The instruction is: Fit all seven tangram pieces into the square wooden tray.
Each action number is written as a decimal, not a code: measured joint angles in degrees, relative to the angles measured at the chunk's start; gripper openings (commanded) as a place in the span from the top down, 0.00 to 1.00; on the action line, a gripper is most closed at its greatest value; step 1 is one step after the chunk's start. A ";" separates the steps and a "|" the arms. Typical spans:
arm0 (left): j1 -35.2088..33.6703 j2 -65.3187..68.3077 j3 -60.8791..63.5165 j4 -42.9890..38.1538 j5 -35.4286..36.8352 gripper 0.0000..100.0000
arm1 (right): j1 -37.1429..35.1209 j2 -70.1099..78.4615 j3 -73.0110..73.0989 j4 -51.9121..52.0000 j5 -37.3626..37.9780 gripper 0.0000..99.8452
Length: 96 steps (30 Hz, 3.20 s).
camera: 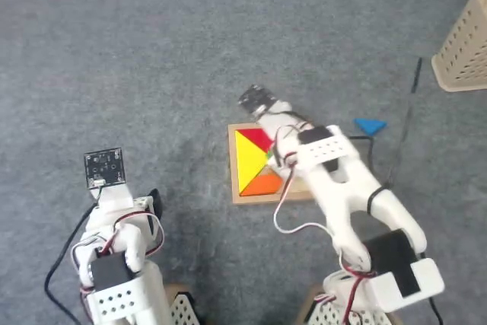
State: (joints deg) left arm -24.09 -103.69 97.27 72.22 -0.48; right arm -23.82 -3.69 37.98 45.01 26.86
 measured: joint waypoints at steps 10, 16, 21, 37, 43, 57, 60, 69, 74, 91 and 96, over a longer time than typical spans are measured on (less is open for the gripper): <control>0.00 0.00 0.00 0.00 0.00 0.78 | 3.78 0.00 0.00 -1.85 -0.70 0.99; 0.00 0.00 0.00 0.00 0.00 0.78 | 3.60 0.00 0.00 -1.85 1.93 0.94; 0.00 0.00 0.00 0.00 0.00 0.78 | 3.69 0.00 0.00 -0.79 1.93 0.89; -0.09 0.00 0.00 0.00 0.00 0.78 | 3.69 0.00 0.00 3.87 1.93 0.85; -0.09 0.00 0.00 0.00 0.00 0.78 | 3.60 0.00 0.00 4.13 1.93 0.85; -0.09 0.00 0.00 0.00 0.00 0.78 | -0.26 0.00 0.00 6.07 3.08 0.82; -0.09 0.00 0.00 0.00 0.00 0.78 | -0.26 0.00 0.00 6.07 3.25 0.82; -0.09 0.00 0.00 0.00 0.00 0.78 | -0.26 0.00 0.00 6.07 3.60 0.82; -0.09 0.00 0.00 0.00 0.00 0.78 | -0.26 0.00 0.00 6.07 3.69 0.82; -0.09 0.00 0.00 0.00 0.00 0.78 | -0.35 0.00 -0.97 6.07 5.01 0.75; -0.09 0.00 0.00 0.00 0.00 0.78 | -0.35 0.00 -0.97 6.07 5.01 0.75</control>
State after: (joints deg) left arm -24.18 -103.69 97.27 72.22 -0.48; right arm -24.18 -3.69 37.01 51.08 31.87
